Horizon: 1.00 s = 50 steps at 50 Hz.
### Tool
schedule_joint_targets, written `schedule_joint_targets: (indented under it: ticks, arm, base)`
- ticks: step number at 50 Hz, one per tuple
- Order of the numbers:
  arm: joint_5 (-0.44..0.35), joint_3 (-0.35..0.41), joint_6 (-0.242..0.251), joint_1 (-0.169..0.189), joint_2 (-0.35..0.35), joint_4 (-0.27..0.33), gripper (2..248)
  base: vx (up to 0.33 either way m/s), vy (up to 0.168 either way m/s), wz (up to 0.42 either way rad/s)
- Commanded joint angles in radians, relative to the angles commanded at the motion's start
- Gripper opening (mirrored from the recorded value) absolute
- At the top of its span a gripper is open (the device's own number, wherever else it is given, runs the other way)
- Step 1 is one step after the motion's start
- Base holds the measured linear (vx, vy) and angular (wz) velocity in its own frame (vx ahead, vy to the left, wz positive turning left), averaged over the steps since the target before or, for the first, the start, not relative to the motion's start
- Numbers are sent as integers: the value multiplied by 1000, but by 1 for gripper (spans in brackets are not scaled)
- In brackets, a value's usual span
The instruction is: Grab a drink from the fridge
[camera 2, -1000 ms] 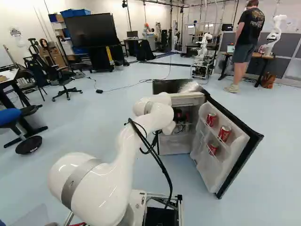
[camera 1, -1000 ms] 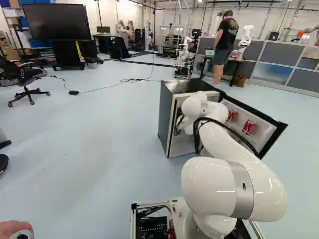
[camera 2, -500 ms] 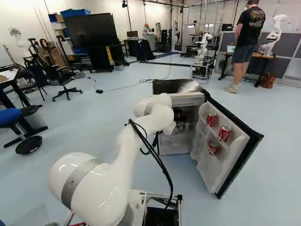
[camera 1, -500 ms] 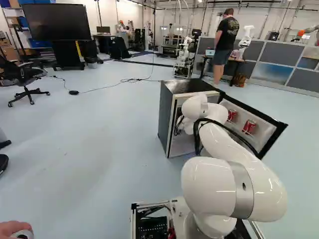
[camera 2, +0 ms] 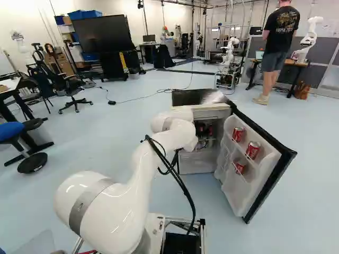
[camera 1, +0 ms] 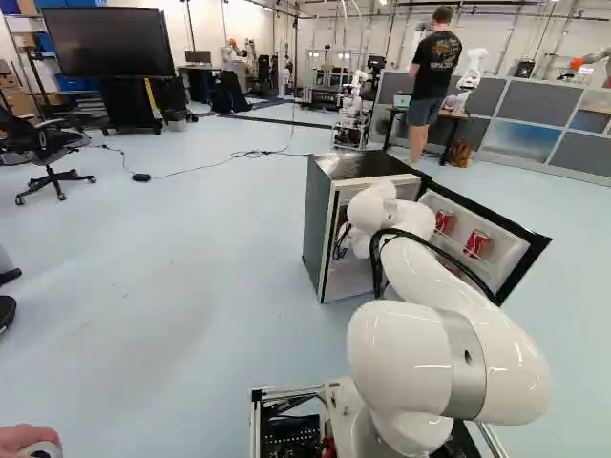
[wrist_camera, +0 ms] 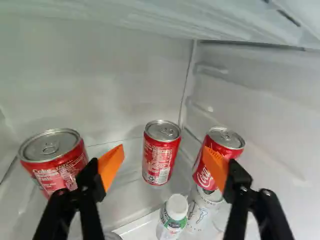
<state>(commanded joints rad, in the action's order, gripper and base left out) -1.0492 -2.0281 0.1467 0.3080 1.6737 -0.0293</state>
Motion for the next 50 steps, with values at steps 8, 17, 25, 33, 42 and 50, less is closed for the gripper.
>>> schedule_joint_targets:
  ticks: [8,17,25,33,42,50]
  arm:
    - [0,0,0,0,0,0,161]
    - [0,0,0,0,0,0,92]
    - [0,0,0,0,0,0,84]
    - [0,3,0,0,-3,0,84]
    - [0,27,0,0,-26,0,84]
    - [0,52,0,1,-43,0,84]
  base:
    - [0,0,0]
    - [0,0,0]
    - [0,0,0]
    - [0,0,0]
    - [0,0,0]
    - [0,0,0]
